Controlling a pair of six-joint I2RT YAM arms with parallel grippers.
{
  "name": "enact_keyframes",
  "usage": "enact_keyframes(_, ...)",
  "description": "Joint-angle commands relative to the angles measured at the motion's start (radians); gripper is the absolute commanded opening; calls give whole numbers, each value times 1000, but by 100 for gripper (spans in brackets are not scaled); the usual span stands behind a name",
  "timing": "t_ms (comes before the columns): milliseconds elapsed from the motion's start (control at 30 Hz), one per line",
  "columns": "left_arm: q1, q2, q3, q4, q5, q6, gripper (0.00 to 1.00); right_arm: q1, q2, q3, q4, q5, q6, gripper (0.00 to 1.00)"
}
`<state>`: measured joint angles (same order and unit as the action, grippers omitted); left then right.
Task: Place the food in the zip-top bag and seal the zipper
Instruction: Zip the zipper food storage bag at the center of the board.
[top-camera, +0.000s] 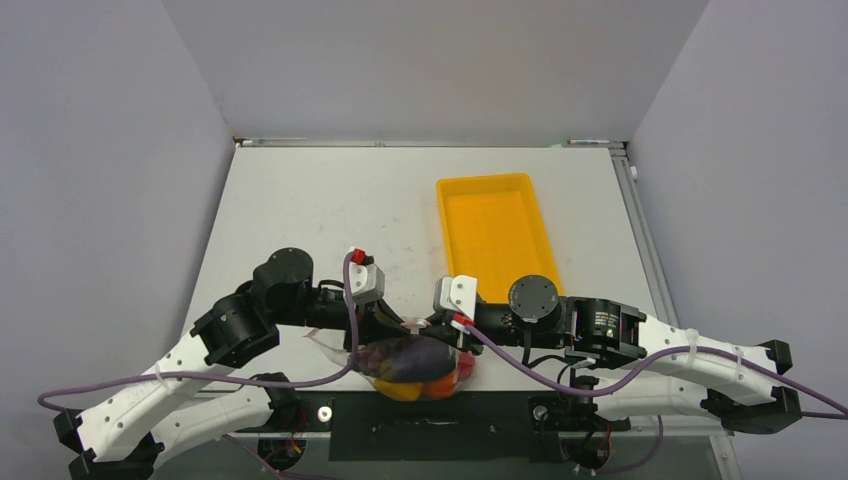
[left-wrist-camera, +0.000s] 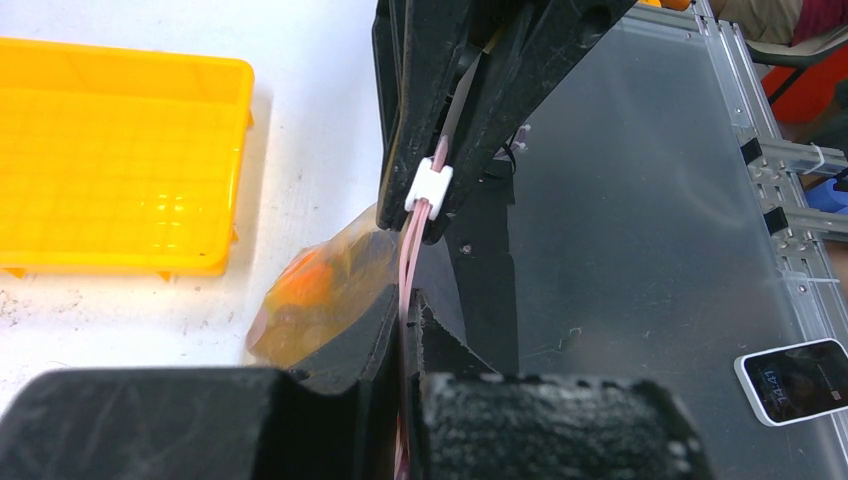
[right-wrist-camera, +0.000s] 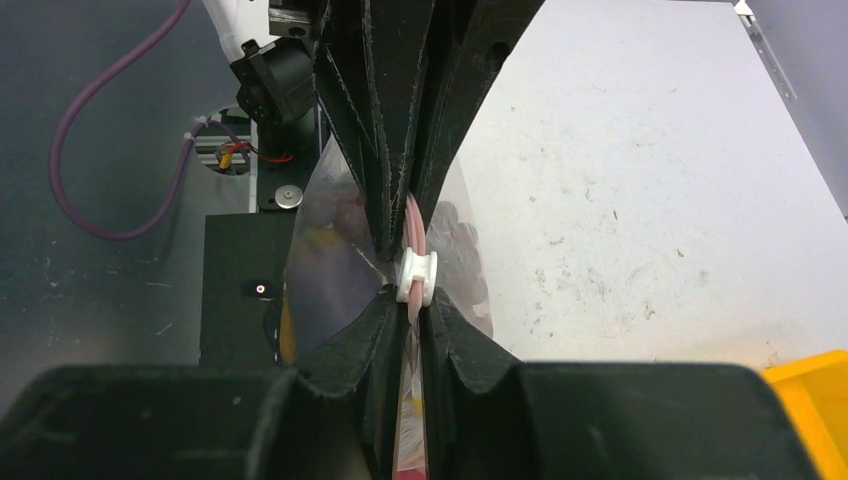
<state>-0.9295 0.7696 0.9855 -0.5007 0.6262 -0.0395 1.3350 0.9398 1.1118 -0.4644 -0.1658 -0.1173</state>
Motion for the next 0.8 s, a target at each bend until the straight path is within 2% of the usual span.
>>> enact_keyframes(0, -2, -25, 9, 58, 17, 1, 0, -6, -4, -2, 46, -14, 12, 11)
enact_keyframes(133, -2, -29, 7, 61, 11, -1, 0, -7, -8, -6, 43, -10, 16, 11)
enact_keyframes(200, -2, -31, 5, 65, 10, -2, 0, -7, -10, -8, 43, 0, 21, 18)
enact_keyframes(267, -2, -32, 6, 66, 12, -2, 0, -8, -13, -10, 43, 2, 23, 19)
enact_keyframes(533, -2, -26, 7, 70, 15, -4, 0, -7, -10, -6, 46, -7, 17, 6)
enact_keyframes(733, -2, -20, 4, 69, 19, -7, 0, -7, -9, -9, 59, -22, 11, 5)
enact_keyframes(767, -2, -18, 4, 70, 16, -10, 3, -7, -9, -8, 61, -25, 10, 5)
